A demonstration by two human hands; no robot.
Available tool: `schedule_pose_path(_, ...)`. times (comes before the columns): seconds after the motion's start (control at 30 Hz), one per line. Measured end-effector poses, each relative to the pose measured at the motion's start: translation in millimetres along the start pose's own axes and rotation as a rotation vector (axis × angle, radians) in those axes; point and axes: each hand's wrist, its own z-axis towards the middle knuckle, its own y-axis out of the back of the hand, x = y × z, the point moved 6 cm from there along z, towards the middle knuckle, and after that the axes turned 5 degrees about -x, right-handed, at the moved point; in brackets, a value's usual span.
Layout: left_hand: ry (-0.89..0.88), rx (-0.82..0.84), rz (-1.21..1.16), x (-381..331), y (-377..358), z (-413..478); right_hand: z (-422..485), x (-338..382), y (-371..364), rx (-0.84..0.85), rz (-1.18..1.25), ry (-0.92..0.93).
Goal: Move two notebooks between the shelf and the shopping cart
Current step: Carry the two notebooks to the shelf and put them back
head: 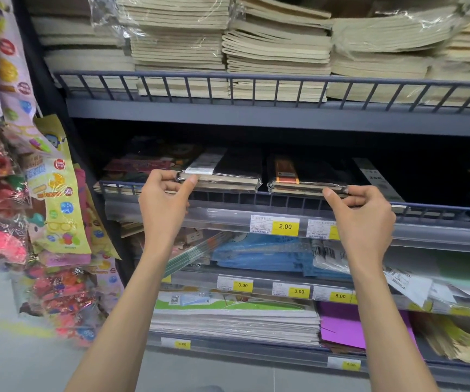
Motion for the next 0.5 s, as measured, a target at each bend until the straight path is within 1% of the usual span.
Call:
schedule_pose_path(0.17,-0.004,0.023,0.015,5.3,3.1,-2.4,-8.3,-2.3,-0.3,0.060,-0.053,0.037)
schedule_pose_path(0.23,-0.024,0.035,0.057,5.2,7.6,-4.1,-12.6,-0.6,-0.7,0.102,-0.123,0.068)
schedule_pose_path(0.3,-0.064,0.080,0.156,4.6,11.6,-6.2,-17.8,2.3,1.1,0.132,-0.230,0.121)
schedule_pose_path(0.4,-0.150,0.177,0.346,5.7,15.8,-8.7,-27.9,10.1,10.4,0.133,-0.393,0.216)
schedule_pose_path(0.5,-0.241,0.296,0.591,8.0,18.3,-11.7,-36.6,18.1,15.8,0.210,-0.586,0.301)
